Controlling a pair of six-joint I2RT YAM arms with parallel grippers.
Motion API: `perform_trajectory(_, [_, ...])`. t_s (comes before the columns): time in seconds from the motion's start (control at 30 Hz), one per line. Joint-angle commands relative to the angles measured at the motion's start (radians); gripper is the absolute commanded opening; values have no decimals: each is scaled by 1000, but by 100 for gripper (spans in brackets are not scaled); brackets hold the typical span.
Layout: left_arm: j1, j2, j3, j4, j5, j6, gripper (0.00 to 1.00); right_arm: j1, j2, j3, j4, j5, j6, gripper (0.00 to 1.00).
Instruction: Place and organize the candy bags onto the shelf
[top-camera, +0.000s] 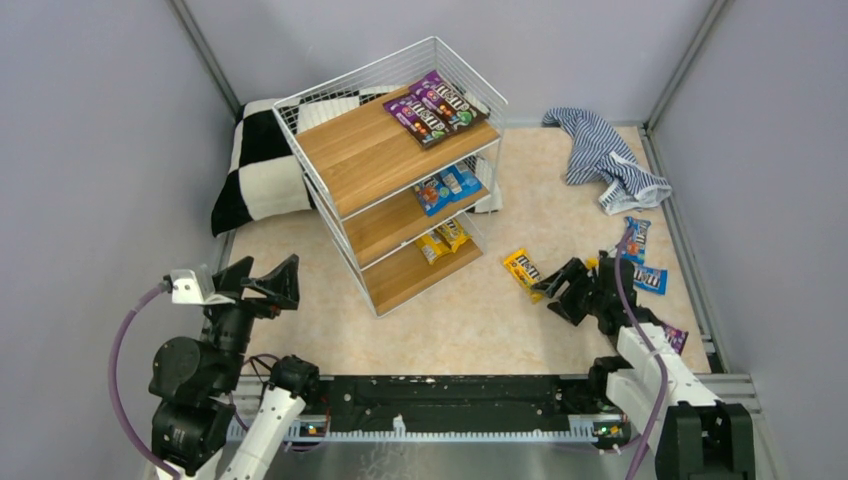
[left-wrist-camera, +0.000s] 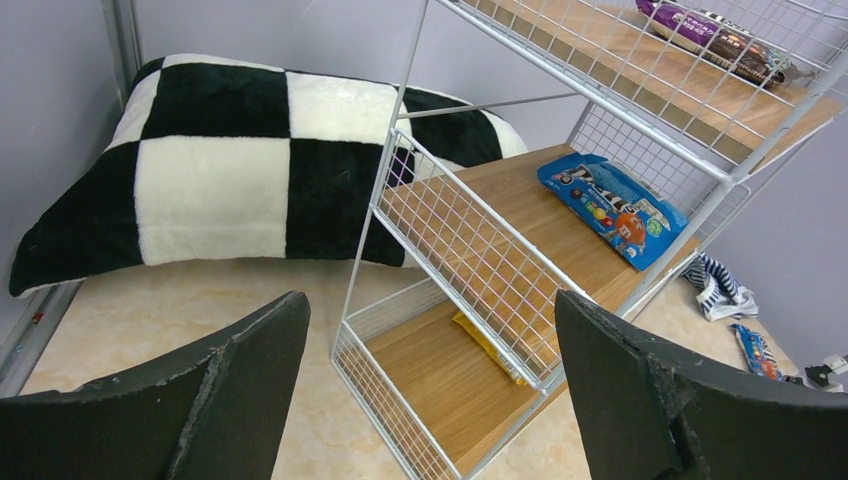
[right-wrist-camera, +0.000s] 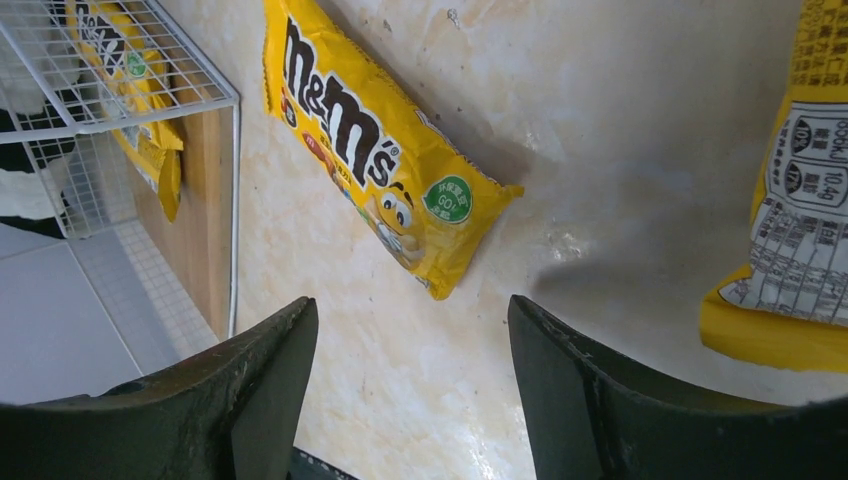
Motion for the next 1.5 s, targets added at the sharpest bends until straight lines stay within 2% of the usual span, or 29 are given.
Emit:
perform_trajectory(0.0, [-4,17,23,32,9,-1,98,-8,-8,-44,139,-7,42,68])
perform_trajectory(0.27, [-4,19,20,32,16,-3,98,-8,-22,-119,284,82,70,59])
perform_trajectory(0.53, [-4,24,23,38,21,-8,98,-8,30,-164,433,90,87,46])
perform_trajectory(0.63, [-4,25,25,41,28,-14,98,-8,51,-166,463,87,70,33])
perform_trajectory(0.73, [-3,29,28,42,33,-19,98,-8,53,-162,479,69,52,26])
perform_trajectory(0.83, [-4,29,30,38,32,-27,98,-8,20,-128,411,62,23,10])
perform_trajectory(0.93, [-3,30,37,36,39,-35,98,-8,-37,-57,290,29,-29,0])
perform_trajectory(1.03, [-4,27,35,35,38,-44,98,-8,-85,37,120,24,-89,0])
perform_trajectory(1.13, [-3,27,21,48,40,-50,98,-8,-91,95,30,-1,-129,0])
perform_trajectory(1.17, [-4,28,16,53,43,-53,98,-7,-82,108,-1,5,-134,4])
perform_trajectory(1.27, [-4,34,7,66,55,-59,98,-8,-26,131,-57,43,-131,41])
perform_trajectory(1.3, [-4,37,6,71,58,-61,98,-8,-3,130,-53,34,-130,49])
perform_trajectory(1.37, [-4,45,11,72,64,-59,98,-8,34,131,-38,19,-106,61])
perform_trajectory(1.47, [-4,49,23,63,60,-52,98,-8,85,149,-41,17,-51,66])
